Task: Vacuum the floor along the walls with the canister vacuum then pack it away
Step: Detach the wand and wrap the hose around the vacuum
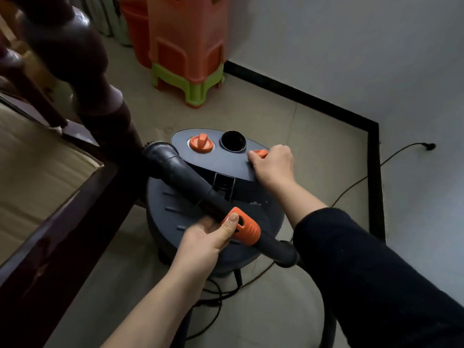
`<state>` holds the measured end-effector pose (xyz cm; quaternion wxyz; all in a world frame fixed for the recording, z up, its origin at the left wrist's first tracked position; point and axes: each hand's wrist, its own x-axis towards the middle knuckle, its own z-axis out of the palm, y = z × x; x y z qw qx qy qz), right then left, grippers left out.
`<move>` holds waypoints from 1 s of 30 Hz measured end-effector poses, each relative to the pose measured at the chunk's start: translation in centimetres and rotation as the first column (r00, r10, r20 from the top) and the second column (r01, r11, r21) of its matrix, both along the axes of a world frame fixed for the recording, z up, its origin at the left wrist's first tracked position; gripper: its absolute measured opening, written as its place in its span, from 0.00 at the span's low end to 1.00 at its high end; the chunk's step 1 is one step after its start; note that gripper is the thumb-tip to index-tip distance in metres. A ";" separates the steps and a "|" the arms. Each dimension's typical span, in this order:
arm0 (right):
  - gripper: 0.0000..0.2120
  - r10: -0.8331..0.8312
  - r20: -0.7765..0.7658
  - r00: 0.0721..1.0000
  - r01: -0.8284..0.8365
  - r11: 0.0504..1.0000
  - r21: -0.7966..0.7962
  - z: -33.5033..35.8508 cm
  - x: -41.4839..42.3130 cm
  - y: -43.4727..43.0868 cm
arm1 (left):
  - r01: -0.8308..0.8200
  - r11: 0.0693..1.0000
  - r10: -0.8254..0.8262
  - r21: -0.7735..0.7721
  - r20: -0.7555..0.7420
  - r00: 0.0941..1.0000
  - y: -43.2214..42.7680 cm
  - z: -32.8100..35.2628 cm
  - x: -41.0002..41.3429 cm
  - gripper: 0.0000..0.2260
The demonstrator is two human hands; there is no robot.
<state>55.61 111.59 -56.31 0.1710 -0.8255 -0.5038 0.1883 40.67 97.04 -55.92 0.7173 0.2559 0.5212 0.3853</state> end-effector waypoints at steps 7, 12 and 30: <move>0.17 0.069 0.020 0.997 -0.068 0.996 -0.051 0.0 0.9 0.4 | -0.049 0.998 0.050 -0.037 0.024 0.998 0.0 0.5 0.4 0.20; 0.23 0.269 0.041 0.962 -0.259 0.953 -0.154 1.0 2.2 -1.0 | -0.091 0.993 0.096 -0.076 0.064 0.993 -0.3 0.8 0.4 0.21; 0.17 0.066 0.042 0.997 -0.057 0.982 -0.179 -2.3 12.6 -24.0 | -0.472 0.729 0.616 -0.496 0.173 0.769 -10.5 1.1 -2.2 0.09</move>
